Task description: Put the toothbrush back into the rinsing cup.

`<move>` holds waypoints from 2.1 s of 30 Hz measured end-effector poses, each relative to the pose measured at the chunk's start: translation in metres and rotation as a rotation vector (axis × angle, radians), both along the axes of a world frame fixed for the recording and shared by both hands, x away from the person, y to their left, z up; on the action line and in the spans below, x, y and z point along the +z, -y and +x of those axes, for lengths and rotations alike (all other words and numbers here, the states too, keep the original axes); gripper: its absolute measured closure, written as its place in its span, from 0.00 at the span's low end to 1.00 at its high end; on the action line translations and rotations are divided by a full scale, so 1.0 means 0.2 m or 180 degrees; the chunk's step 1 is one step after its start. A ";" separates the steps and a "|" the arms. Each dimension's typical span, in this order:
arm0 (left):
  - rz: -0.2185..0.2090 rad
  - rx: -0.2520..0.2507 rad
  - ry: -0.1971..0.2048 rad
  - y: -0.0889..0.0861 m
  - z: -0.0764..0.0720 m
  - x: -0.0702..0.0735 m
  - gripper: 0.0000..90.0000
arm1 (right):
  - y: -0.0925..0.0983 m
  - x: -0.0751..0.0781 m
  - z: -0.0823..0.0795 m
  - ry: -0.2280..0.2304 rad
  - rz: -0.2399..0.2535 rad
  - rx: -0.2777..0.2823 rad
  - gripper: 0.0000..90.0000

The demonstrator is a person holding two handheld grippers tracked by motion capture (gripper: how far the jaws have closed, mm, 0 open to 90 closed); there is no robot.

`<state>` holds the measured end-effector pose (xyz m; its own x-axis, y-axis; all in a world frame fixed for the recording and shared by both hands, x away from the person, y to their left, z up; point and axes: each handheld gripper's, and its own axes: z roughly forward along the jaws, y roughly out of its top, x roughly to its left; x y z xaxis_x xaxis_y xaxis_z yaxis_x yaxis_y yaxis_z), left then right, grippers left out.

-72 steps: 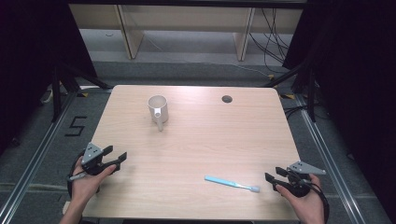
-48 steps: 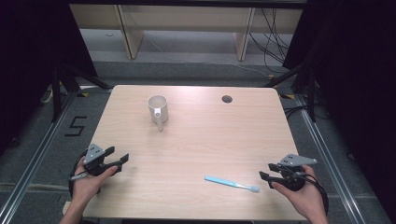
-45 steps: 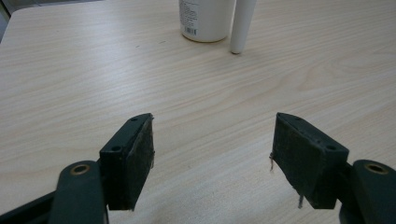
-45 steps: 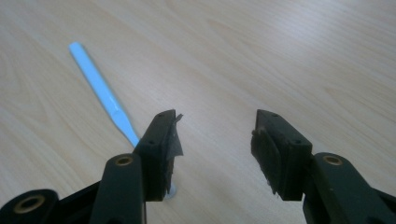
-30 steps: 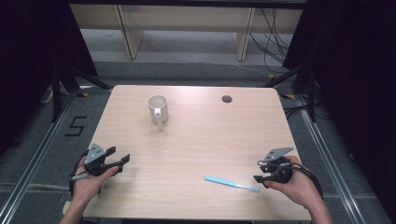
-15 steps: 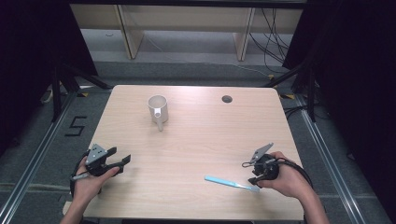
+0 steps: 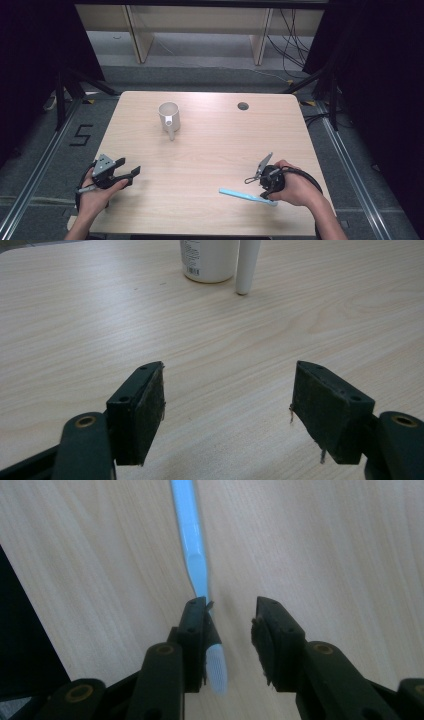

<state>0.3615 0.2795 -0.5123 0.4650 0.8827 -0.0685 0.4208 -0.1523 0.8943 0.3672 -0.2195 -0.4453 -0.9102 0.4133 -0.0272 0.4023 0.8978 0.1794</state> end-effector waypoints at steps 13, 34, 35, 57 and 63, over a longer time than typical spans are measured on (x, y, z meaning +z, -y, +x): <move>-0.0008 -0.0022 -0.0003 0.01 0.00 -0.01 0.32 | -0.14 -0.06 0.01 -0.0123 -0.0321 0.0236 0.78; 0.0016 -0.0038 -0.0009 0.02 0.00 -0.01 0.32 | -0.21 -0.13 0.02 -0.0188 -0.0432 0.0407 0.81; 0.0011 -0.0034 -0.0006 0.02 0.00 -0.01 0.32 | -0.21 -0.13 0.02 -0.0173 -0.0446 0.0423 0.81; 0.0005 -0.0025 0.0018 0.01 -0.01 0.01 0.32 | -0.25 -0.14 0.03 -0.0166 -0.0515 0.0486 0.87; 0.0018 -0.0036 -0.0005 0.02 -0.01 0.00 0.32 | -0.26 -0.15 0.03 -0.0238 -0.0552 0.0397 0.88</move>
